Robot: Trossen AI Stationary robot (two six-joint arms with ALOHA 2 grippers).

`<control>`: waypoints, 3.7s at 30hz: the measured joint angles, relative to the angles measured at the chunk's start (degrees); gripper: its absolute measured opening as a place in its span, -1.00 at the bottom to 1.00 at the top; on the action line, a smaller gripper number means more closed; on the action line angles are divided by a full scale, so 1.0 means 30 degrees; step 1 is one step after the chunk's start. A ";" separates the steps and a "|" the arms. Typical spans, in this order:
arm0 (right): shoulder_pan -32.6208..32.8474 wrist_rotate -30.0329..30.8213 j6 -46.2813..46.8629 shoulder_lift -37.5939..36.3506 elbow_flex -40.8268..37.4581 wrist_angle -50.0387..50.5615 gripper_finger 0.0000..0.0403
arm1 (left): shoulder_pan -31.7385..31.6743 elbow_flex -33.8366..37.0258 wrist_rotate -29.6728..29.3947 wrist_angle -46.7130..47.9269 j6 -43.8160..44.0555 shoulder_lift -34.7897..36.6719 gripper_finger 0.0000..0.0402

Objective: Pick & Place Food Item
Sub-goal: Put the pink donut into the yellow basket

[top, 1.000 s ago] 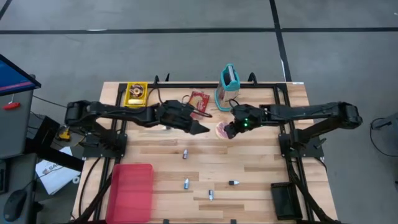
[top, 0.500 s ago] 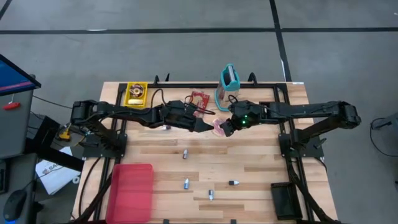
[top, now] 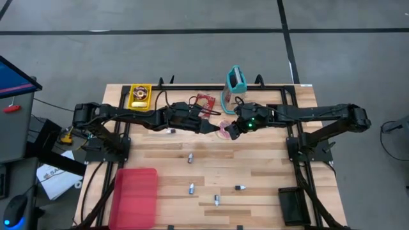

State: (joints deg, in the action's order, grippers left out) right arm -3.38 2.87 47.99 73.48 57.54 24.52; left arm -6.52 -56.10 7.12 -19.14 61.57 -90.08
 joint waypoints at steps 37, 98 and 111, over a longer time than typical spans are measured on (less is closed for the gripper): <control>-0.0021 -0.0525 -0.0544 0.0397 -0.0007 -0.1313 -0.61 | 0.0022 0.0000 0.0763 0.0050 0.0136 0.0022 -0.56; 0.1270 0.3518 0.3951 -0.5789 -0.0015 0.6401 0.07 | -1.1805 0.8497 -1.6184 1.1659 1.0178 1.0868 -0.59; 0.1749 0.3557 0.4532 -0.5782 -0.0015 0.6420 0.07 | -1.5035 0.9894 -1.4537 0.7500 0.7573 1.0734 -0.59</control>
State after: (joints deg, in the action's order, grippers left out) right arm 1.87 13.54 61.58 56.14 57.49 43.78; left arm -51.63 -26.41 -36.49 3.36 84.29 -57.88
